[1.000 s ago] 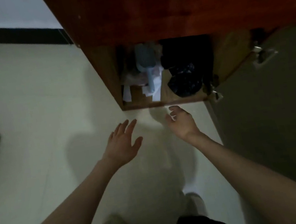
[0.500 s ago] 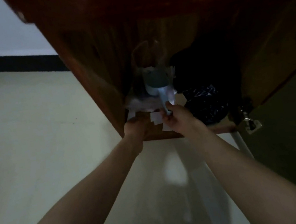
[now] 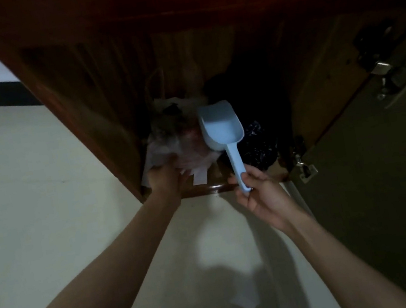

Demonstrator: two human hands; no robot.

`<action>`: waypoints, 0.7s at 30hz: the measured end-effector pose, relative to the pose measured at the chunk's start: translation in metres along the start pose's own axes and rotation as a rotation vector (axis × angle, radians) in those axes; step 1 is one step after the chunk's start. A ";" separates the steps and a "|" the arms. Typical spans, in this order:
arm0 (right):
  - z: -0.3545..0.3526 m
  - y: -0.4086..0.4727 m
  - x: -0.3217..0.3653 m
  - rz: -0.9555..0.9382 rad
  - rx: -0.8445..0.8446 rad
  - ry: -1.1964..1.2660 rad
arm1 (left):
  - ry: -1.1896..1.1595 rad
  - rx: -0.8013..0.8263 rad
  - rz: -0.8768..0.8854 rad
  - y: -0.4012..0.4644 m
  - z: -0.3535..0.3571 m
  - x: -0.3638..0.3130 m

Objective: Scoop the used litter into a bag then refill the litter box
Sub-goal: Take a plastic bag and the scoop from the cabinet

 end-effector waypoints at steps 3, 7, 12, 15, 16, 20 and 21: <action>-0.002 -0.015 -0.005 0.004 0.001 -0.032 | 0.070 -0.012 0.123 -0.030 -0.020 -0.007; -0.011 -0.031 -0.022 -0.170 -0.124 -0.423 | 0.214 0.200 0.132 -0.063 -0.070 0.005; -0.017 -0.058 -0.060 -0.332 -0.065 -0.695 | 0.410 0.191 0.112 -0.088 -0.164 0.020; -0.001 -0.073 -0.090 -0.315 0.095 -0.782 | 0.345 0.038 0.108 -0.100 -0.229 0.024; 0.009 -0.076 -0.101 -0.290 0.150 -0.813 | 0.316 -0.010 0.103 -0.107 -0.250 0.026; 0.072 -0.068 -0.140 -0.133 0.350 -0.913 | 0.293 -0.211 0.139 -0.138 -0.339 0.024; 0.092 -0.063 -0.148 -0.106 0.386 -0.936 | 0.278 -0.270 0.165 -0.145 -0.362 0.020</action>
Point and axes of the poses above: each hand's wrist, its own y-axis towards the middle knuckle, its own z-axis out of the palm, x = y × z, the point moved 2 cm from there along y, towards the middle knuckle, and after that the axes turned 9 degrees about y, right-handed, at the moved point
